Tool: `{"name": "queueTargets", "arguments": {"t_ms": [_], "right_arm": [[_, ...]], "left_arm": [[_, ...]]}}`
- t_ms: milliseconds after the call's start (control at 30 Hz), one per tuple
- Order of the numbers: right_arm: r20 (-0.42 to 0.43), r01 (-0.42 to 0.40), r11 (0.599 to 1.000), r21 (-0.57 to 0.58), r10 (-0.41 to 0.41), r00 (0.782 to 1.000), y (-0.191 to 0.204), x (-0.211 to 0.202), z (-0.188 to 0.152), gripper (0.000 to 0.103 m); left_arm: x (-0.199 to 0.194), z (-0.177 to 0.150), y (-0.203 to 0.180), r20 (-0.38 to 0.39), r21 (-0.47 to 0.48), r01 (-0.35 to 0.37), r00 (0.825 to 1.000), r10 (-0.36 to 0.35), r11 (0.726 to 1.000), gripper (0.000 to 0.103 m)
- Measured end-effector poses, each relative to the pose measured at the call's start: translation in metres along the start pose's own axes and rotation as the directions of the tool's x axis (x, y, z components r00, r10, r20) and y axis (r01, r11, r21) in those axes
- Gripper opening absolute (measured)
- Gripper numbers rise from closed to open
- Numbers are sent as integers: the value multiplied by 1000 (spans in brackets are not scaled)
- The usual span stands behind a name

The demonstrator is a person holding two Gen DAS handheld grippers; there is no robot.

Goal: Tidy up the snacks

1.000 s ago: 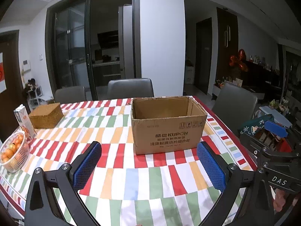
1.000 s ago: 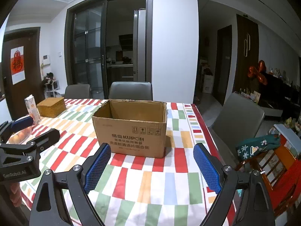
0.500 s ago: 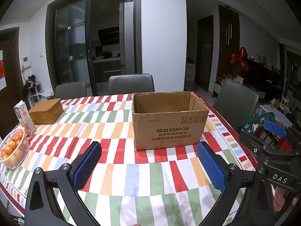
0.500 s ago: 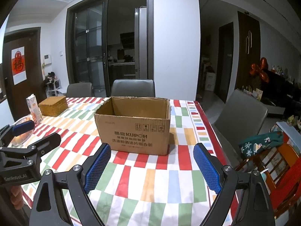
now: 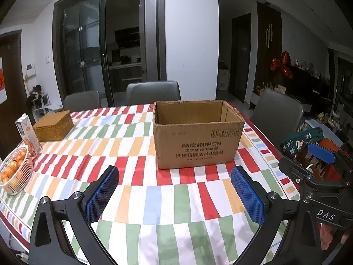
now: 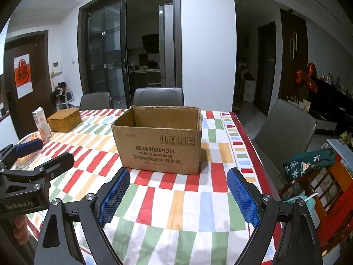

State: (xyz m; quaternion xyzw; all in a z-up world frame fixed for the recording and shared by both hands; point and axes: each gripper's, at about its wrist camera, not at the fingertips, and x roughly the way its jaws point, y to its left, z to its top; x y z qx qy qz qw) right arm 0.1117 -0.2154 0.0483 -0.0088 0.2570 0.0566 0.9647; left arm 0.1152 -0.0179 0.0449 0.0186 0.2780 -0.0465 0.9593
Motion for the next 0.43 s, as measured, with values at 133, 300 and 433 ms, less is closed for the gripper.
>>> {"name": "queueTargets", "arguments": {"t_ms": [133, 300, 433], "right_arm": [[-17, -4, 1000, 9, 4, 1000, -1, 6, -2, 90], [-25, -3, 1000, 12, 4, 1000, -1, 11, -4, 90], [-29, -3, 1000, 7, 3, 1000, 1, 13, -5, 90]], "left_arm": [[7, -2, 0, -16, 1, -2, 1000, 2, 1000, 103], [10, -3, 1, -20, 2, -9, 1000, 9, 1000, 103], [10, -3, 2, -4, 6, -25, 1000, 25, 1000, 103]]}}
